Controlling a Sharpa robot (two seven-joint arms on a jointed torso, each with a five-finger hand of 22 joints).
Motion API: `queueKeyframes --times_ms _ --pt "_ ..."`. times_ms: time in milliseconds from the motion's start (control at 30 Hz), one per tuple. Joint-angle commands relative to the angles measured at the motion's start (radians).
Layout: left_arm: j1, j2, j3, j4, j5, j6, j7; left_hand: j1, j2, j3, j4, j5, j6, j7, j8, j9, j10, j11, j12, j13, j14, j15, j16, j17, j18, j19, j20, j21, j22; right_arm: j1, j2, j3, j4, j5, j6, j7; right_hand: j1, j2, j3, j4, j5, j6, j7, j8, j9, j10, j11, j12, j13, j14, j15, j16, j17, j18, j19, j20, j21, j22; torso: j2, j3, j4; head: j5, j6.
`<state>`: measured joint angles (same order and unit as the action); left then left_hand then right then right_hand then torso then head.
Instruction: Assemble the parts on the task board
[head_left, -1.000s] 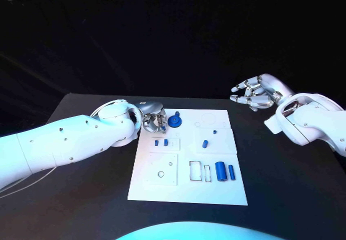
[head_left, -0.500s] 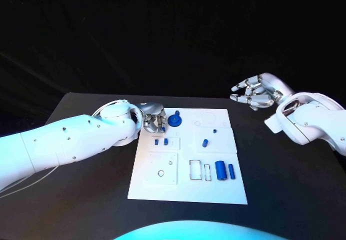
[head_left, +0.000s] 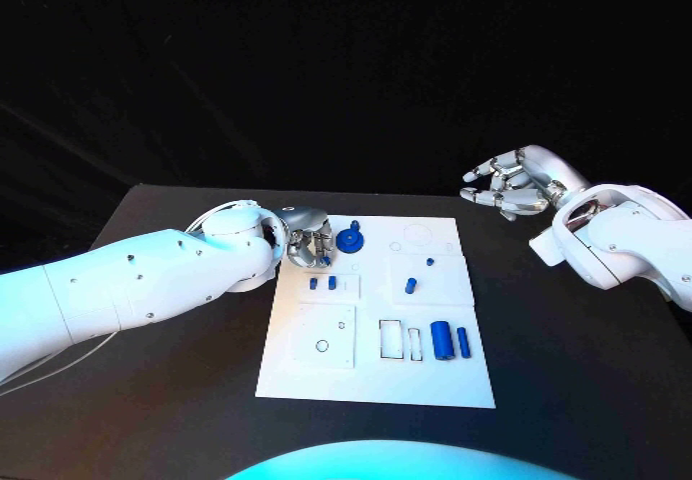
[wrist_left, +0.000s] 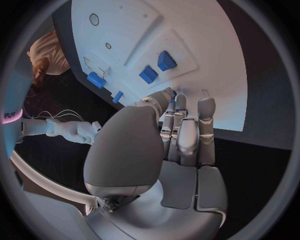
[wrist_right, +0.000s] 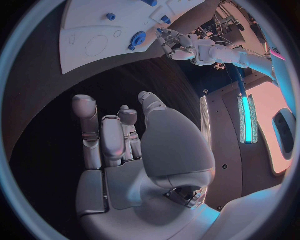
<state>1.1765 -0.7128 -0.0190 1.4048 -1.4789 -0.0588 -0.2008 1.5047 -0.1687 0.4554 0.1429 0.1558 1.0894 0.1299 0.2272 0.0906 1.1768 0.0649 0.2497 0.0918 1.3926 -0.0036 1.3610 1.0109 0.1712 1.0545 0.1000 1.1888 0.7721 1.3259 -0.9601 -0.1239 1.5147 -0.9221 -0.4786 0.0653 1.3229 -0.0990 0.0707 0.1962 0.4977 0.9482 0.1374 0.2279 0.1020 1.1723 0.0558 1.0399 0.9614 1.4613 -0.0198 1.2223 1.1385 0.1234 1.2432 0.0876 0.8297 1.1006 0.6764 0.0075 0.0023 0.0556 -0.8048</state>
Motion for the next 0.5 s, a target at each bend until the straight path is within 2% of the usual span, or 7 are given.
queueKeyframes --times_ms 33,500 --pt "0.000 0.003 0.000 0.000 -0.004 0.024 0.003 -0.011 0.002 -0.001 -0.005 0.001 0.007 -0.003 -0.003 0.001 0.005 0.001 -0.006 -0.001 0.005 0.000 0.001 -0.001 -0.011 0.006 0.000 0.004 -0.001 0.000 0.001 0.000 0.001 -0.008 0.005 0.008 0.009 0.002 0.006 0.002 0.006 0.007 -0.001 0.005 -0.001 -0.002 -0.006 0.005 0.001 0.009 -0.003 -0.005 0.001 0.019 0.004 -0.001 -0.004 0.000 0.000 0.0000 -0.0001 0.001 0.000" --pt "-0.001 0.010 -0.001 -0.006 -0.004 0.026 -0.006 -0.013 0.002 -0.001 -0.005 0.001 0.008 -0.003 -0.004 0.001 0.007 0.000 -0.008 -0.001 0.006 0.000 0.001 0.000 -0.011 0.006 0.000 0.004 -0.001 0.000 0.001 0.000 0.002 -0.008 0.004 0.008 0.009 0.002 0.006 0.002 0.006 0.007 -0.001 0.005 -0.001 -0.002 -0.006 0.005 0.001 0.009 -0.003 -0.005 0.001 0.019 0.004 -0.001 -0.004 0.000 0.001 0.0002 -0.0005 0.000 -0.001"
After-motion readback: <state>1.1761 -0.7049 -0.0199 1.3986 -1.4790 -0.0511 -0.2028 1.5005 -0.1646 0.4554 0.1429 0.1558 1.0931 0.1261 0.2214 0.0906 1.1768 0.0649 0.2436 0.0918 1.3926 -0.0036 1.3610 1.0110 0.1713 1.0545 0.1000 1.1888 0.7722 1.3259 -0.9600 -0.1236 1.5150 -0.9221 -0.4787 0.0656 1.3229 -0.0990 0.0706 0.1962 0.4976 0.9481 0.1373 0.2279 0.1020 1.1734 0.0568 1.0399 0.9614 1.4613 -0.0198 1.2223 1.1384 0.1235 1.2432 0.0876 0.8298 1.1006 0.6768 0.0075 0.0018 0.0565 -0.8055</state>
